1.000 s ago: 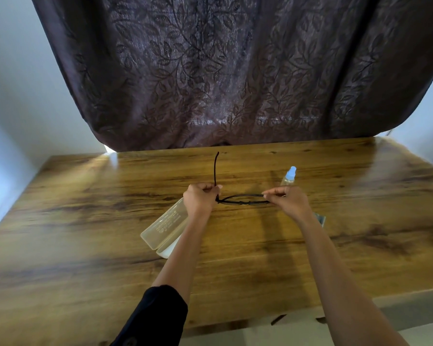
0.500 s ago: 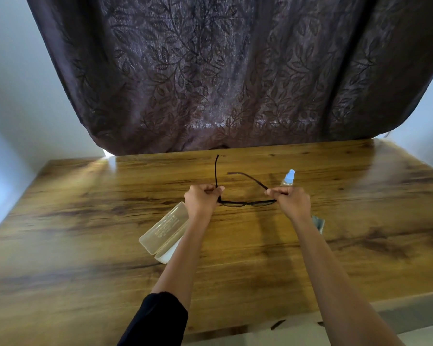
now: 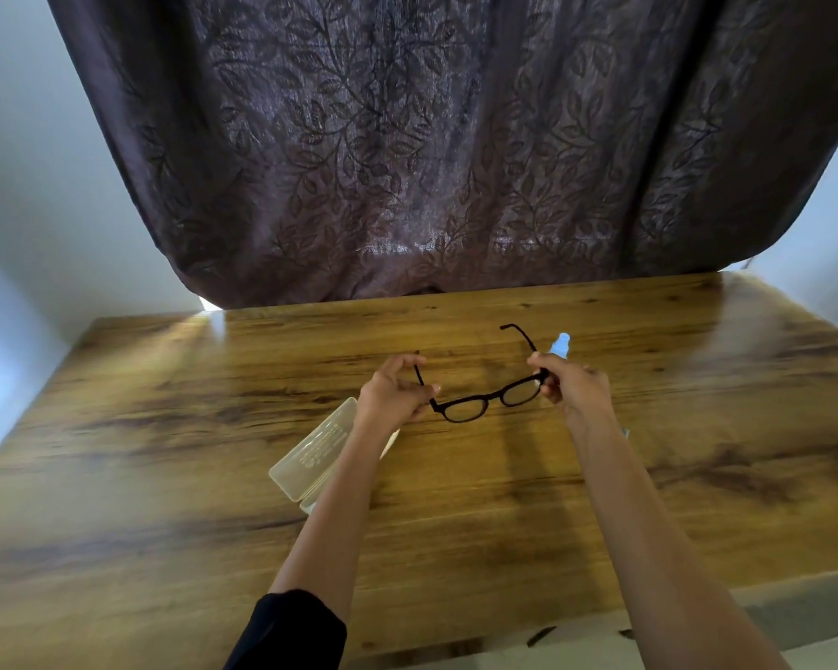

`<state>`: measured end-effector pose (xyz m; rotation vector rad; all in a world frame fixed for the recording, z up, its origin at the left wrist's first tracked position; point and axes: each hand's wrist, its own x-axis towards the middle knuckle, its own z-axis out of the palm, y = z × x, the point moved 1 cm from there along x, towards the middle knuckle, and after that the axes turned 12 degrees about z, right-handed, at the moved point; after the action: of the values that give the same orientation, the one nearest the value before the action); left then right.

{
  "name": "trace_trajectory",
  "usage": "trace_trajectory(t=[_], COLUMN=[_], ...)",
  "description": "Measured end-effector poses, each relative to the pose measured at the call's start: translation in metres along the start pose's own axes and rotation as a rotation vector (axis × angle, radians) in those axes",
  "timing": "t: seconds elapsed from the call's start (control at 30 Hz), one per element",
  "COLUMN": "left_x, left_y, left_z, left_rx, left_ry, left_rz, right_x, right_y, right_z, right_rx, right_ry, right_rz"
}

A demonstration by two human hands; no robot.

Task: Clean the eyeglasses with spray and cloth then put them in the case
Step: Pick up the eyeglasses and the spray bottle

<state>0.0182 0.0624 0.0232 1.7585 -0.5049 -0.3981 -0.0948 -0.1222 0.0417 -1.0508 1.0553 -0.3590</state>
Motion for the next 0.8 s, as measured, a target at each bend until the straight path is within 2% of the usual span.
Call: trace_trajectory(t=[0.1,0.23,0.3,0.37,0.57,0.7,0.8], left_x=[-0.006,-0.018,-0.022,-0.024,-0.019,-0.019,-0.017], left_y=[-0.003,-0.001,0.002,0.003,-0.006,-0.006,-0.004], left_z=[-0.003,-0.008,-0.009,-0.010,-0.010,-0.005,-0.001], left_rx=[0.123,0.295,0.361,0.409,0.536,0.449,0.359], left_ry=[-0.087,-0.090,-0.177,-0.241,-0.168,-0.074,0.037], left_rz=[0.195,0.534,0.671,0.710,0.774,0.742,0.730], right_x=[0.000,-0.001,-0.001,-0.001,0.001,-0.001,0.000], right_y=[-0.004,-0.010,-0.012,-0.012,-0.012,-0.017,-0.022], right_z=[0.001,0.002,0.004,0.006,0.014,0.020,0.023], right_rx=[-0.025,-0.034,-0.052,-0.063,-0.035,-0.007,0.023], right_ry=[0.006,0.013,0.005,-0.010,-0.062,-0.085,-0.072], right_rz=[0.003,0.010,0.014,0.023,0.032,0.013,-0.072])
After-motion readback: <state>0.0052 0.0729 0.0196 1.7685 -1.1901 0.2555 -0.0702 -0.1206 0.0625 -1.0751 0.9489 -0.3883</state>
